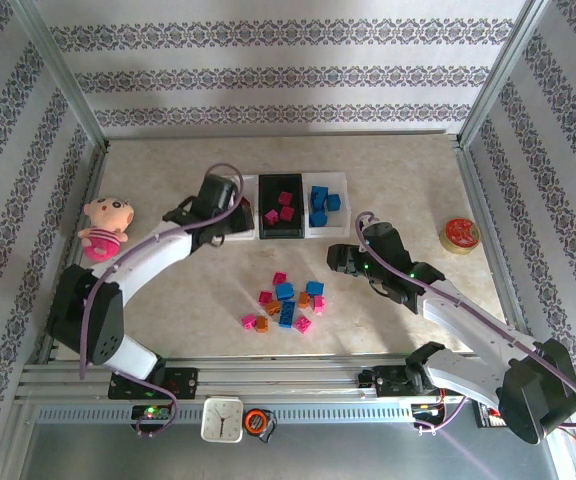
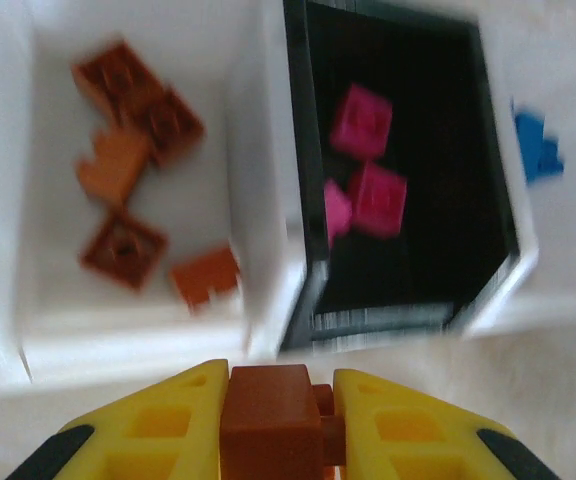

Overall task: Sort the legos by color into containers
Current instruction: Place the lego in the container, then pick up the lego from the center of the table.

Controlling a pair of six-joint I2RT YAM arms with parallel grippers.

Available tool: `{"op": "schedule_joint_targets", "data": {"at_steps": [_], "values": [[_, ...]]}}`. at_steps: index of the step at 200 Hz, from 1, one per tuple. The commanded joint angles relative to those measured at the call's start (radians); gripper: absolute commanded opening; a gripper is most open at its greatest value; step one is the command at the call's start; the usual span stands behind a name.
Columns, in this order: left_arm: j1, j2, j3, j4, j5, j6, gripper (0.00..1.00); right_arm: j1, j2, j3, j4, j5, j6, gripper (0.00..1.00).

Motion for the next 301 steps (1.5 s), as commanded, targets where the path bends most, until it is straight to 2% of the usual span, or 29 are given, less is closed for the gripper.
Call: {"op": "schedule_joint_targets", "data": {"at_steps": [1,37,48,76,114,133,148,154,198,234,301], "values": [[0.056,0.126,0.094,-0.026,-0.033,0.048,0.22,-0.009,-0.023,-0.021,-0.017,-0.01,0.005,0.69],[0.077,0.299,0.28,-0.077,-0.07,0.085,0.27,-0.009,-0.047,-0.037,-0.044,-0.012,0.001,0.69],[0.081,0.335,0.32,-0.092,-0.082,0.092,0.32,-0.009,-0.052,-0.044,-0.046,-0.021,0.003,0.69],[0.089,0.369,0.384,-0.116,-0.07,0.092,0.51,-0.009,-0.042,-0.063,-0.045,-0.055,0.008,0.69],[0.082,0.239,0.323,-0.065,0.006,0.063,0.77,0.003,0.002,-0.082,-0.031,-0.079,0.023,0.69],[0.063,0.134,0.225,-0.011,0.059,0.034,0.88,0.03,0.046,-0.082,-0.01,-0.083,0.039,0.69],[0.046,0.041,0.121,0.04,0.097,0.004,0.93,0.068,0.096,-0.072,0.012,-0.072,0.049,0.69],[0.037,0.004,0.075,0.062,0.108,-0.008,1.0,0.089,0.118,-0.064,0.016,-0.06,0.052,0.69],[-0.021,-0.244,-0.256,0.18,0.112,-0.088,1.0,0.207,0.275,0.005,0.045,0.074,0.163,0.71],[-0.024,-0.394,-0.428,0.212,0.12,-0.13,1.0,0.269,0.361,0.062,0.038,0.182,0.227,0.72],[-0.024,-0.522,-0.559,0.192,0.09,-0.137,1.0,0.269,0.482,0.13,-0.024,0.155,0.243,0.65]]}}
